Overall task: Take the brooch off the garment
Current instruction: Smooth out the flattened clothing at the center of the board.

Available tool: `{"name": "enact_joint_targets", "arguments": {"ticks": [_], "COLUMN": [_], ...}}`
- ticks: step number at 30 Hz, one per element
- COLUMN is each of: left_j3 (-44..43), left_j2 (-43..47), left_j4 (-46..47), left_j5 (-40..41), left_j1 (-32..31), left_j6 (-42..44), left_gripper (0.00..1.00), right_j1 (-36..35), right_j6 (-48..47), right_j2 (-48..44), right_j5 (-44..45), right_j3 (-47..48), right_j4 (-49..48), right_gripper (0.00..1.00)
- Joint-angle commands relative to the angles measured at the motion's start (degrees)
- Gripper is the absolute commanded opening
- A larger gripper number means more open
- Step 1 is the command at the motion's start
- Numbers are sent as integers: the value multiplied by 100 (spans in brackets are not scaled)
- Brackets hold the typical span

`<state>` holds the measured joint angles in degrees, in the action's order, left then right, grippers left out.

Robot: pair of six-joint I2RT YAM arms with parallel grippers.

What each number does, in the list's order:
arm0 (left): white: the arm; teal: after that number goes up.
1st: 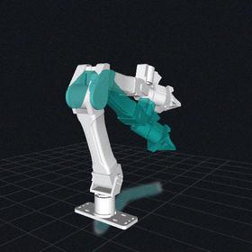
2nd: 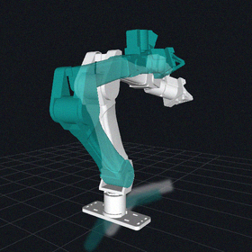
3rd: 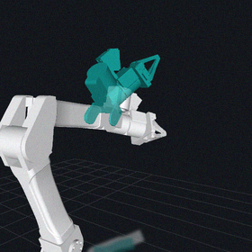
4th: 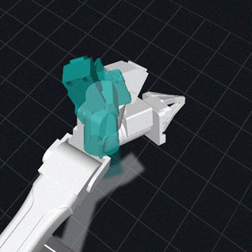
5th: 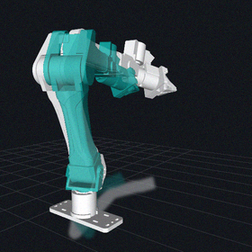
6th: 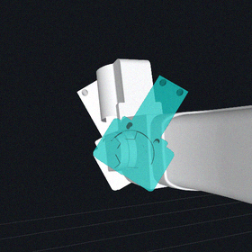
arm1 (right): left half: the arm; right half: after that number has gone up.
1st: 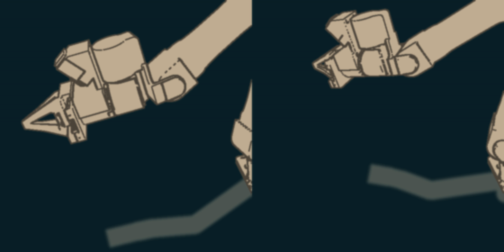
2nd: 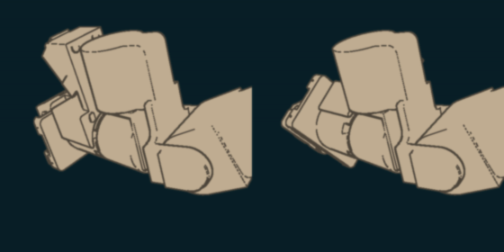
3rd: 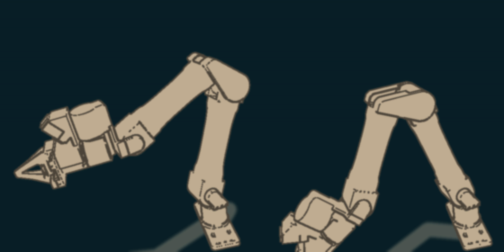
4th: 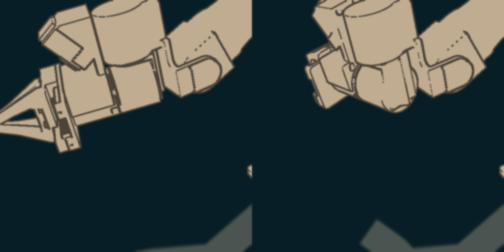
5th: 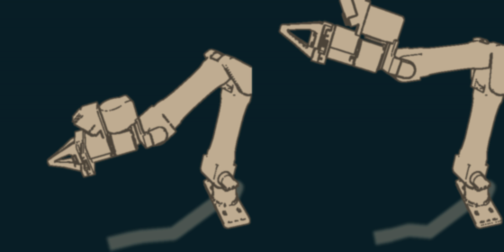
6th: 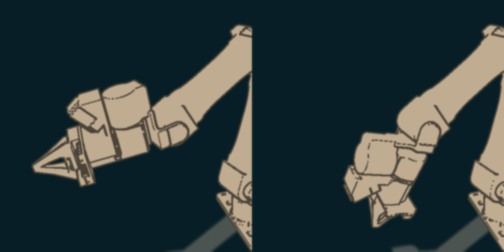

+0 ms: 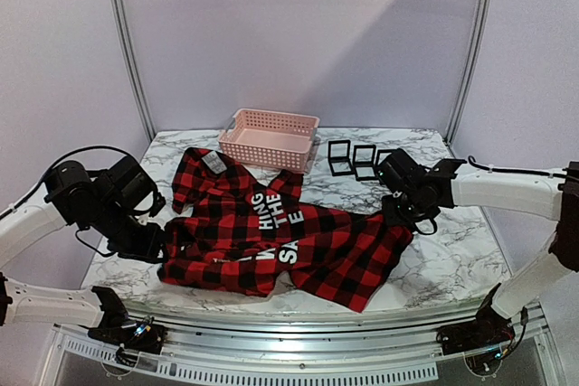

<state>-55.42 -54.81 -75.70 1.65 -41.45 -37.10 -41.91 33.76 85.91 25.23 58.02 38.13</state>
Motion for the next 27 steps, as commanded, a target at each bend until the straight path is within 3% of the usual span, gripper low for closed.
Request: {"name": "enact_joint_targets", "arguments": {"ticks": [1, 3, 5, 8, 14, 21, 27], "left_j3": [-316, -663, -987, -906, -58, -583, -1100], "left_j2": [16, 11, -26, -130, -721, -2171, -3239], "left_j4": [-679, -687, -539, 299, 3302, 3655, 3942], "left_j5": [-69, 151, 429, 447, -102, 1297, 1416], "left_j1": [76, 89, 105, 152, 164, 204, 278], "left_j6": [127, 91, 39, -44, -455, 208, 615], "left_gripper": [66, 83, 94, 99, 100, 99, 100], "right_j1": [36, 37, 42, 39, 2, -694, -951], "right_j6": [-95, -99, -106, 42, 811, 1726, 2368], "right_j2": [-93, -391, -662, -1066, -1583, -1864, -1612], "right_j5": [-262, -481, -774, -1352, -2413, -2459, -2450], "right_j3": [220, 204, 176, 94, -519, -1319, -1573], "right_j4": [-13, -3, -11, -4, -26, 140, 327], "right_gripper": [50, 67, 76, 85, 84, 80, 77]}}
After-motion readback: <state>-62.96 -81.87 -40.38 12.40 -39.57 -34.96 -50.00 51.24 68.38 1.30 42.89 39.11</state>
